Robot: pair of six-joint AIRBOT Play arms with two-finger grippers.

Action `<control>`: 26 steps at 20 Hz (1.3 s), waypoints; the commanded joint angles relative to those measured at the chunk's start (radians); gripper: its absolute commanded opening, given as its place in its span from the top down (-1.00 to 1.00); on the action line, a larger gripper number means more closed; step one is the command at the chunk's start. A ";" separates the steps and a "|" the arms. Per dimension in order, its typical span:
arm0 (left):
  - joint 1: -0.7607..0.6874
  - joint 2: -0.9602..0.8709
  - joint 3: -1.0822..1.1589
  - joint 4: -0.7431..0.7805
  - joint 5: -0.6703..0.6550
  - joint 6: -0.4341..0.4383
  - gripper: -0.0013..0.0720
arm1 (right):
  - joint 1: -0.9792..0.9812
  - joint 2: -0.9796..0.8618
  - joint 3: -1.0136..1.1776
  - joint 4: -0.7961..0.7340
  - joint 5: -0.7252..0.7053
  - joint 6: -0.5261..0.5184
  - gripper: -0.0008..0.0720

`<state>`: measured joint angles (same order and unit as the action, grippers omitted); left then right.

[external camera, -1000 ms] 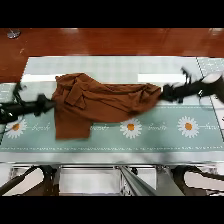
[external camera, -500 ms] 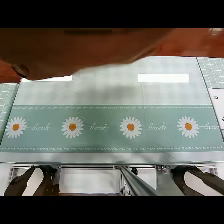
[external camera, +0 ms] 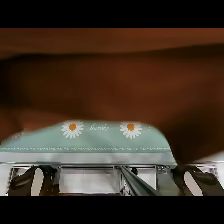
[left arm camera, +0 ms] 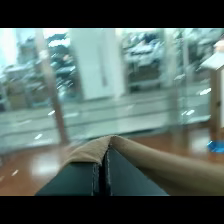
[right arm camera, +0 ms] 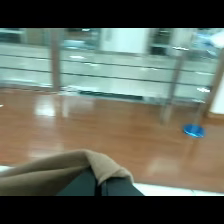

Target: Fold the shirts.

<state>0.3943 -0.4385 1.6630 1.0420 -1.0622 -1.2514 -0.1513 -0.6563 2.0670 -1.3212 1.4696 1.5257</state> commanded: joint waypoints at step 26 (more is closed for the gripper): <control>-0.351 -1.173 -0.159 0.061 0.241 -0.298 0.90 | 0.005 -1.188 -0.272 0.302 -0.354 -0.032 0.90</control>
<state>0.0658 -1.5406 1.4597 1.1339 -0.7750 -1.5410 -0.1471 -1.7374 1.7134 -1.0584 1.0599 1.4971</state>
